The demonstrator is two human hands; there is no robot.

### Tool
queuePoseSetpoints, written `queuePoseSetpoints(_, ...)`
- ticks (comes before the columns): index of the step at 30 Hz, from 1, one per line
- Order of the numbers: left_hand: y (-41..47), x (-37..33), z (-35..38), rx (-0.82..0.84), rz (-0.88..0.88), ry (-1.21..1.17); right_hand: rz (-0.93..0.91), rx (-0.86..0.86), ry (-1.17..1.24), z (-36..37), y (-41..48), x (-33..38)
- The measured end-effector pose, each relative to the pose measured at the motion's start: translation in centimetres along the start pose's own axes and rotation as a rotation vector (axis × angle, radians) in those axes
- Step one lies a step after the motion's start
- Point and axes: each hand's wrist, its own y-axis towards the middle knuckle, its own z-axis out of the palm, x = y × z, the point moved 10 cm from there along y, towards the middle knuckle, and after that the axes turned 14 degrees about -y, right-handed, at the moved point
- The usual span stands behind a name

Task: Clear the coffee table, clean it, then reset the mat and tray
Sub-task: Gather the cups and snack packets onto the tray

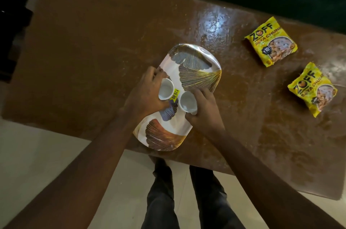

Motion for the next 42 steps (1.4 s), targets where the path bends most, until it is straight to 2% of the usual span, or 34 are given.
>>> queuePoseSetpoints(18,-0.3,3.1,1.4,0.116,0.039,-0.068,0.099,-0.057,0.08,0.9,-1.1,0.6)
queuePoseSetpoints(22,-0.6,3.0,1.2,0.126,0.057,-0.074,0.112,0.022,0.102,1.3,-1.5,0.3)
queuePoseSetpoints(25,-1.2,1.6,-0.1,0.097,0.114,-0.031,0.136,0.028,0.132,0.6,-2.4,0.0)
queuePoseSetpoints(28,-1.5,-0.4,-1.1,0.068,0.166,0.039,0.184,-0.045,0.179,-1.2,-3.3,-0.6)
queuePoseSetpoints(33,0.9,-4.8,-0.8,0.064,0.22,-0.003,0.279,-0.169,0.242,-4.7,-3.7,-2.8)
queuePoseSetpoints(42,8.0,-11.8,4.8,0.054,0.283,0.003,0.391,-0.28,0.097,-9.9,-2.7,-11.5)
